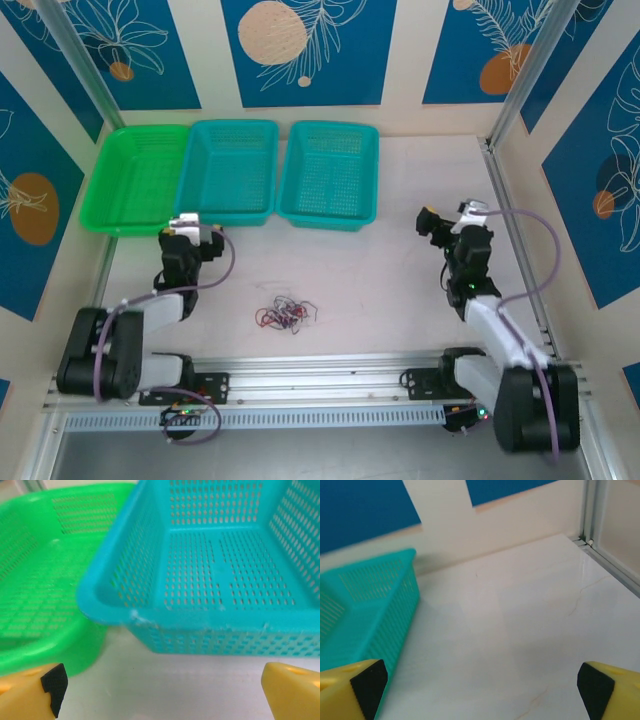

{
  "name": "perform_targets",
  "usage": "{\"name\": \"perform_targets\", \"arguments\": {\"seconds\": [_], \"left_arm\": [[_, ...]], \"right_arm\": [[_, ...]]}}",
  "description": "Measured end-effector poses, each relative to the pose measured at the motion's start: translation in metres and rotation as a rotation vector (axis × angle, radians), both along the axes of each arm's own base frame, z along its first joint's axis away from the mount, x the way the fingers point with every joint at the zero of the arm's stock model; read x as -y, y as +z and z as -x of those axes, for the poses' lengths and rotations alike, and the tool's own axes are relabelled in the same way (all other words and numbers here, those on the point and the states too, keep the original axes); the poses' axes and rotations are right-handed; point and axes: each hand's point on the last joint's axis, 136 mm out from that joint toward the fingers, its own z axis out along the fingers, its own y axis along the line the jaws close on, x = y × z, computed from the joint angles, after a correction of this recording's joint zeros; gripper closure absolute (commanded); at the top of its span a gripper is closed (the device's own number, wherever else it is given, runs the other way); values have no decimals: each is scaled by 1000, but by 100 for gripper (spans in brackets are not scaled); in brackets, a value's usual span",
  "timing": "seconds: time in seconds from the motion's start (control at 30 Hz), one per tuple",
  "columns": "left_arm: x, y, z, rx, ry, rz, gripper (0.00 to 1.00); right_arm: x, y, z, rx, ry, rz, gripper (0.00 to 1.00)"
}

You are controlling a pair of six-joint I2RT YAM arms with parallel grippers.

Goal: Untangle the cables

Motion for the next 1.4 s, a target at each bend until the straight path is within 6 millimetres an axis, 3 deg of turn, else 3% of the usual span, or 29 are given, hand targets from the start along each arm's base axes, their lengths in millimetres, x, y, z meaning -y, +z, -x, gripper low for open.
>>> {"name": "perform_targets", "arguments": {"seconds": [0.13,0.2,0.27,0.37,0.5,0.67,0.77,0.87,1.07,1.27,1.33,1.4], "left_arm": [[0,34,18,42,26,95,0],[5,52,28,53,19,195,1],[14,65,35,56,0,324,6],[33,63,42,-15,-29,552,16],[73,31,52,-225,-67,851,25],[140,7,83,-463,-154,1013,32],[153,-3,99,-554,-124,1082,40],[148,-19,113,-624,-27,1144,46],[153,-47,144,-782,84,1246,39],[171,-59,146,-879,106,1301,40],[175,-64,144,-898,120,1315,52],[178,-69,141,-910,131,1321,75]], "right_arm": [[-15,41,34,38,47,-200,0],[-38,53,46,16,144,-299,0],[-71,53,53,-55,264,-368,0],[-128,35,68,-223,443,-396,0],[-201,-1,95,-440,637,-300,1],[-270,-43,117,-624,783,-122,1],[-302,-69,129,-697,846,-23,1],[-322,-88,141,-741,892,46,1],[-345,-102,144,-751,937,88,1],[-358,-108,138,-727,963,98,1],[-362,-113,138,-724,977,110,1],[-368,-117,141,-717,999,125,1]]}}
